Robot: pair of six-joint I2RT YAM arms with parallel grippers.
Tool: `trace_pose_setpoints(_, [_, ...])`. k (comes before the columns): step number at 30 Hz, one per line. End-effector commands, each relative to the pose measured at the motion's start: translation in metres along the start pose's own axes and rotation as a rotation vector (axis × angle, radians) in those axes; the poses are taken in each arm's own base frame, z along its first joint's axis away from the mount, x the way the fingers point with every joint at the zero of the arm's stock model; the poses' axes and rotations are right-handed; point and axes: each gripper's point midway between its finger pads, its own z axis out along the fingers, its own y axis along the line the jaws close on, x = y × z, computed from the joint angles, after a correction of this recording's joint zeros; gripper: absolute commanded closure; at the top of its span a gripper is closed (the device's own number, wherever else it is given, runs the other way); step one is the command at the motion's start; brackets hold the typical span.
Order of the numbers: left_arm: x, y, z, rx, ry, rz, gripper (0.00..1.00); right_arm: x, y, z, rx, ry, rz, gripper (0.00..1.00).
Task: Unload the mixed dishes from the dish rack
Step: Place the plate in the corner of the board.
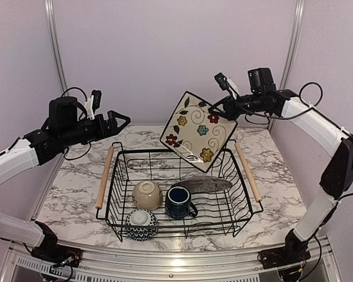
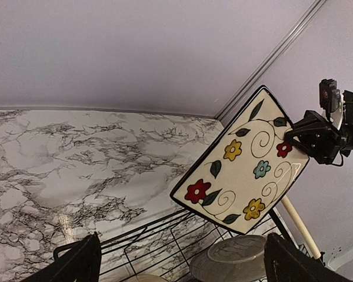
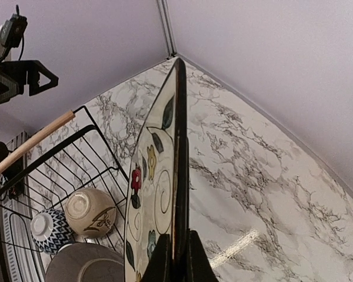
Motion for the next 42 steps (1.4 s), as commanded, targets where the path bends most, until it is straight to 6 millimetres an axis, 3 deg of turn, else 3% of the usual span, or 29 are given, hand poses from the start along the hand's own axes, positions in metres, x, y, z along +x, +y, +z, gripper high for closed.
trace_pose_setpoints(1, [-0.013,-0.013,0.003,0.044,-0.041,-0.001,0.01,-0.111,0.016,-0.067,0.042,-0.404,-0.011,1.00])
trace_pose_setpoints(10, [-0.007,-0.016,0.012,0.055,-0.022,-0.010,0.01,-0.117,-0.025,-0.073,0.195,-0.515,0.232,1.00])
trace_pose_setpoints(17, [-0.004,-0.019,0.014,0.062,-0.012,-0.013,0.01,-0.125,-0.065,-0.127,0.188,-0.780,0.504,1.00])
trace_pose_setpoints(23, [-0.002,-0.021,0.015,0.065,-0.009,-0.015,0.01,-0.081,-0.126,-0.182,0.367,-0.963,0.777,1.00])
trace_pose_setpoints(26, [-0.003,-0.022,0.014,0.067,-0.012,-0.012,0.01,-0.044,-0.150,-0.208,0.499,-1.037,0.886,1.00])
trace_pose_setpoints(31, [-0.002,-0.024,0.013,0.073,-0.011,-0.006,0.01,0.017,-0.174,-0.241,0.663,-1.140,1.000,1.00])
trace_pose_setpoints(38, [0.000,-0.025,0.012,0.074,-0.009,-0.005,0.01,0.079,-0.200,-0.252,0.817,-1.186,1.071,1.00])
trace_pose_setpoints(42, [0.002,-0.025,0.013,0.061,-0.006,0.015,0.01,0.100,-0.217,-0.249,0.805,-1.210,1.097,1.00])
